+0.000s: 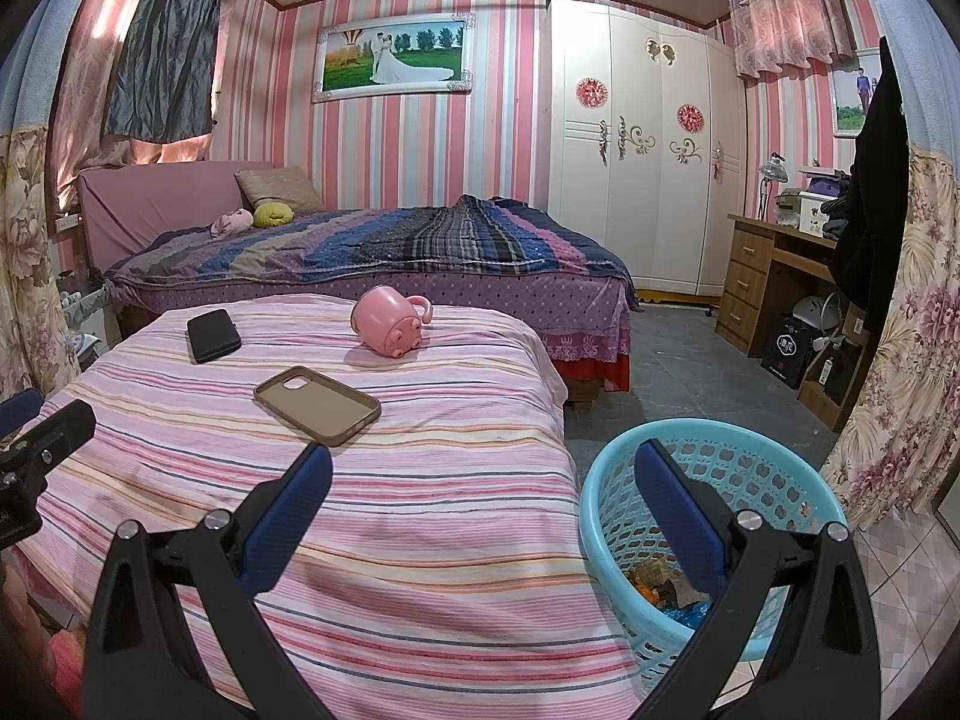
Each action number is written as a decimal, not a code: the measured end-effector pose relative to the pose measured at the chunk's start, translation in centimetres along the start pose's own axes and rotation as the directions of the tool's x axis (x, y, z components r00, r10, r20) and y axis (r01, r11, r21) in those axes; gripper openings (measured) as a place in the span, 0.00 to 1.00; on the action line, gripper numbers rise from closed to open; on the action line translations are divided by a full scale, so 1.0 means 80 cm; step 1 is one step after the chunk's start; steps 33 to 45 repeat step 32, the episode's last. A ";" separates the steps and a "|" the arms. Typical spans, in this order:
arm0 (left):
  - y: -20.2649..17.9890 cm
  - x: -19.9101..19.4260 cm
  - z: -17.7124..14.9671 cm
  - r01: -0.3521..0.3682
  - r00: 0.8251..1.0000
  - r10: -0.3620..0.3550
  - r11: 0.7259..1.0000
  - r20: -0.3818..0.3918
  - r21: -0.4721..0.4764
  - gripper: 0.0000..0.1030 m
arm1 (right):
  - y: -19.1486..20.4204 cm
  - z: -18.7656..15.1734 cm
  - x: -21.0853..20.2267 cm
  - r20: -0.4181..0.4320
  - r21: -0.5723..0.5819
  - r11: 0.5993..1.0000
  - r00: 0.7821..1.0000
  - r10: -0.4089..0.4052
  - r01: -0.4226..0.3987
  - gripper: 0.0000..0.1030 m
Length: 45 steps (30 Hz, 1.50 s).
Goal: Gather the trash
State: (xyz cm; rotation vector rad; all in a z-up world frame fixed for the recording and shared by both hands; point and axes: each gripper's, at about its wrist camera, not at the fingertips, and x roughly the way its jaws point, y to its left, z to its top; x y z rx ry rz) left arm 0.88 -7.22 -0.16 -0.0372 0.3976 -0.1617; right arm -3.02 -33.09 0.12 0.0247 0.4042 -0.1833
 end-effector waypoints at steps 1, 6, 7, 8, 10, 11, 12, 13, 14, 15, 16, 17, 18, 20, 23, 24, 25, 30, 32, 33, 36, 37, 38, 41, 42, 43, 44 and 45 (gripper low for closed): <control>0.000 0.000 0.000 0.000 1.000 0.000 1.000 0.000 0.000 0.95 | -0.005 0.000 0.000 -0.001 0.000 1.000 1.000 0.000 0.000 0.96; 0.001 0.000 0.000 -0.003 1.000 0.003 1.000 0.000 0.000 0.95 | 0.000 0.000 0.000 -0.001 0.000 1.000 1.000 0.000 0.000 0.96; 0.000 -0.001 0.000 -0.005 1.000 0.005 1.000 0.001 0.001 0.95 | 0.000 0.000 0.000 -0.001 0.000 1.000 1.000 0.000 0.000 0.96; 0.000 -0.001 0.000 -0.006 1.000 0.006 1.000 0.001 0.001 0.95 | -0.001 0.000 0.000 0.000 0.000 1.000 1.000 0.000 0.000 0.96; 0.000 -0.001 0.000 -0.007 1.000 0.007 1.000 0.003 0.002 0.95 | -0.004 0.000 -0.001 0.001 0.000 1.000 1.000 0.000 0.000 0.96; 0.001 -0.001 0.000 -0.008 1.000 0.008 1.000 0.003 0.002 0.95 | -0.001 0.000 0.000 0.001 0.000 1.000 1.000 0.000 0.000 0.96; -0.001 -0.001 0.001 -0.009 1.000 0.009 1.000 0.003 0.002 0.95 | -0.001 -0.001 0.001 0.000 0.000 1.000 1.000 0.000 0.000 0.96; -0.001 -0.001 0.000 -0.008 1.000 0.008 1.000 0.003 0.003 0.95 | -0.001 -0.001 0.001 0.000 0.000 1.000 1.000 -0.001 0.001 0.96; -0.001 -0.001 0.000 -0.009 1.000 0.009 1.000 0.002 0.003 0.95 | -0.002 -0.001 0.002 -0.001 -0.001 1.000 1.000 -0.001 0.001 0.96; 0.000 -0.002 0.000 -0.010 1.000 0.010 1.000 0.003 0.003 0.95 | -0.002 -0.001 0.001 -0.001 -0.001 1.000 1.000 -0.001 0.001 0.96; 0.000 -0.002 0.000 -0.009 1.000 0.009 1.000 0.004 0.002 0.95 | -0.001 -0.001 0.001 0.000 -0.001 1.000 1.000 -0.001 0.001 0.96; 0.000 -0.002 0.001 -0.008 1.000 0.008 1.000 0.003 0.002 0.95 | -0.005 -0.001 0.000 0.001 -0.001 1.000 1.000 -0.001 0.001 0.96; -0.001 -0.002 0.001 -0.009 1.000 0.009 1.000 0.004 0.001 0.95 | -0.002 -0.001 0.001 0.001 -0.001 1.000 1.000 -0.002 0.002 0.96; 0.000 -0.003 0.002 -0.010 1.000 0.010 1.000 0.009 0.004 0.95 | -0.006 -0.001 0.002 -0.001 -0.001 1.000 1.000 -0.002 0.002 0.96; 0.001 -0.005 0.004 -0.015 1.000 0.015 1.000 0.016 0.012 0.95 | -0.006 -0.001 0.001 -0.001 -0.001 1.000 1.000 -0.002 0.002 0.96; 0.001 -0.006 0.005 -0.014 1.000 0.014 1.000 0.018 0.013 0.95 | -0.003 -0.001 0.001 0.000 -0.001 1.000 1.000 -0.002 0.002 0.96; 0.001 -0.006 0.005 -0.013 1.000 0.013 1.000 0.018 0.014 0.95 | -0.002 -0.001 0.001 0.001 -0.001 1.000 1.000 -0.002 0.002 0.96; 0.001 -0.005 0.006 -0.010 1.000 0.010 1.000 0.006 0.013 0.95 | -0.002 -0.001 0.001 0.000 -0.002 1.000 1.000 -0.002 0.002 0.96; -0.001 -0.004 0.006 -0.012 1.000 0.012 1.000 0.005 0.014 0.95 | -0.006 -0.001 0.001 0.001 -0.001 1.000 1.000 -0.002 0.002 0.96; -0.001 -0.004 0.006 -0.012 1.000 0.012 1.000 0.005 0.014 0.95 | -0.006 -0.001 0.001 0.001 -0.001 1.000 1.000 -0.002 0.002 0.96; -0.001 -0.004 0.006 -0.012 1.000 0.012 1.000 0.005 0.014 0.95 | -0.006 -0.001 0.001 0.001 -0.001 1.000 1.000 -0.002 0.002 0.96; -0.001 -0.004 0.006 -0.012 1.000 0.012 1.000 0.005 0.014 0.95 | -0.006 -0.001 0.001 0.001 -0.001 1.000 1.000 -0.002 0.002 0.96; -0.001 -0.004 0.006 -0.012 1.000 0.012 1.000 0.005 0.014 0.95 | -0.006 -0.001 0.001 0.001 -0.001 1.000 1.000 -0.002 0.002 0.96; -0.001 -0.004 0.006 -0.012 1.000 0.012 1.000 0.005 0.014 0.95 | -0.006 -0.001 0.001 0.001 -0.001 1.000 1.000 -0.002 0.002 0.96; -0.001 -0.004 0.006 -0.012 1.000 0.012 1.000 0.005 0.014 0.95 | -0.006 -0.001 0.001 0.001 -0.001 1.000 1.000 -0.002 0.002 0.96; -0.001 -0.004 0.006 -0.012 1.000 0.012 1.000 0.005 0.014 0.95 | -0.006 -0.001 0.001 0.001 -0.001 1.000 1.000 -0.002 0.002 0.96; -0.001 -0.004 0.006 -0.012 1.000 0.012 1.000 0.005 0.014 0.95 | -0.006 -0.001 0.001 0.001 -0.001 1.000 1.000 -0.002 0.002 0.96; -0.001 -0.004 0.006 -0.012 1.000 0.012 1.000 0.005 0.014 0.95 | -0.006 -0.001 0.001 0.001 -0.001 1.000 1.000 -0.002 0.002 0.96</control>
